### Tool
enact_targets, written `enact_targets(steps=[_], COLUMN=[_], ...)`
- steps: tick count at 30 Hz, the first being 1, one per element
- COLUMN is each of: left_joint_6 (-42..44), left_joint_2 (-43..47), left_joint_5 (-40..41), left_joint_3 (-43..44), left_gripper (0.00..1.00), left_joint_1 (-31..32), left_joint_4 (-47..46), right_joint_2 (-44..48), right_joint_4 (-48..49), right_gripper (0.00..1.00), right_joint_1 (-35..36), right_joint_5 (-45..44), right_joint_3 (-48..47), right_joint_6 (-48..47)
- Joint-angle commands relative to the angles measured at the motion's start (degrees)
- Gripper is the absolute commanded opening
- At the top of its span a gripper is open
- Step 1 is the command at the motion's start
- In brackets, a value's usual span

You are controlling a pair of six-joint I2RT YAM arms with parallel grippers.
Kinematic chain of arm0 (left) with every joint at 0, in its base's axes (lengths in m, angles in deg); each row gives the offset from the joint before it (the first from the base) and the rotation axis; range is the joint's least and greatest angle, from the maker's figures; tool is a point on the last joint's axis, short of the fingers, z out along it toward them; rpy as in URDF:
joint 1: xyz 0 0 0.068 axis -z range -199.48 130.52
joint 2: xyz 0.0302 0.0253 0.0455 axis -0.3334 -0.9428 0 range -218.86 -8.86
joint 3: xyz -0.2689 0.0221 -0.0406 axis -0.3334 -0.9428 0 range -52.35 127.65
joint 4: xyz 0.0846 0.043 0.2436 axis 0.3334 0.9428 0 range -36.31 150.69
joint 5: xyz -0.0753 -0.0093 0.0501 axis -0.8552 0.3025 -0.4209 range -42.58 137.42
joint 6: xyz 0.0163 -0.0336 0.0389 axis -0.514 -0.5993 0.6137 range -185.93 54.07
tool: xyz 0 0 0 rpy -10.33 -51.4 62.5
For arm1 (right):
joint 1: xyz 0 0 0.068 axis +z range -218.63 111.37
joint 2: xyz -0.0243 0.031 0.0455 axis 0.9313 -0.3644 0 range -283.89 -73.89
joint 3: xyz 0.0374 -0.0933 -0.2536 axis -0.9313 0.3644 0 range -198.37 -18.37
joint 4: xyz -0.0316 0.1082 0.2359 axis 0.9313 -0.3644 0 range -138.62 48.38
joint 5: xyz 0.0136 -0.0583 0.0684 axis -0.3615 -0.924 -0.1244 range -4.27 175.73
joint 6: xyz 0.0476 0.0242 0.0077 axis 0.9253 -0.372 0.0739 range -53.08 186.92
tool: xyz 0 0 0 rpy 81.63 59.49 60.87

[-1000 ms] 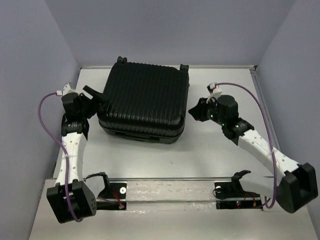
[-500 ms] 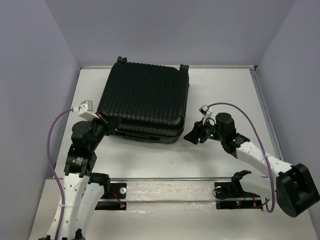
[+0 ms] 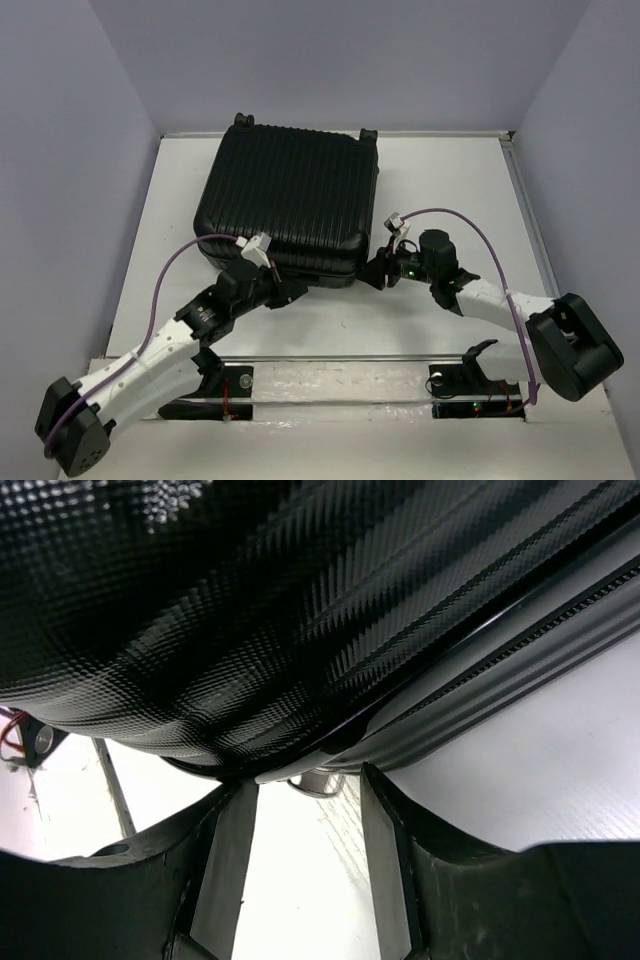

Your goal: Pack the luggage

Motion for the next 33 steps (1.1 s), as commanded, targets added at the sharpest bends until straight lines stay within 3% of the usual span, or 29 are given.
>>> enact_targets(steps=[1,7,11,14,16,26,31,33], left_joint_6=[-1.3,0.0,-0.1,-0.6,-0.6,-0.6,-0.6,-0.9], left_joint_2=[-5.8,-9.5,-11.3,-12.8,-13.5,-20.3,-23.7,-24.4], left_joint_5=[6.0,9.9,10.1,10.1,10.1,10.2,10.8,10.2], left_joint_3=[2.4,3.8,4.2,4.4,4.6,11.3,14.2,14.7], left_gripper=[0.07,0.07,0.07,0.07,0.07,0.07,0.07,0.07], left_joint_1=[1.9,1.9,2.0,1.9,1.9,3.2,5.3,5.5], left_joint_4=[-10.3,-12.4,-15.1,-16.9,-17.8,-21.0,-21.6,-21.9], right_joint_2=[-0.9,-2.2,-2.4,-1.2,0.8,12.4,4.9,-3.0], right_joint_4=[10.3,17.8,22.3,22.9,21.9,-4.7,-6.1,-6.0], right_gripper=[0.50,0.40,0.17,0.07,0.07,0.07,0.07,0.07], right_joint_1=[1.0,1.6,2.1,4.0,6.4,30.1,35.4,37.4], right_joint_5=[-1.6,-2.7,-4.2,-6.3,-8.7,-32.3,-33.6,-40.3], right_joint_3=[-0.4,1.5,2.2,4.1,4.5,5.1,-3.9,-8.1], right_joint_6=[-0.5,1.2,2.7,4.1,4.6,9.3,10.0,9.9])
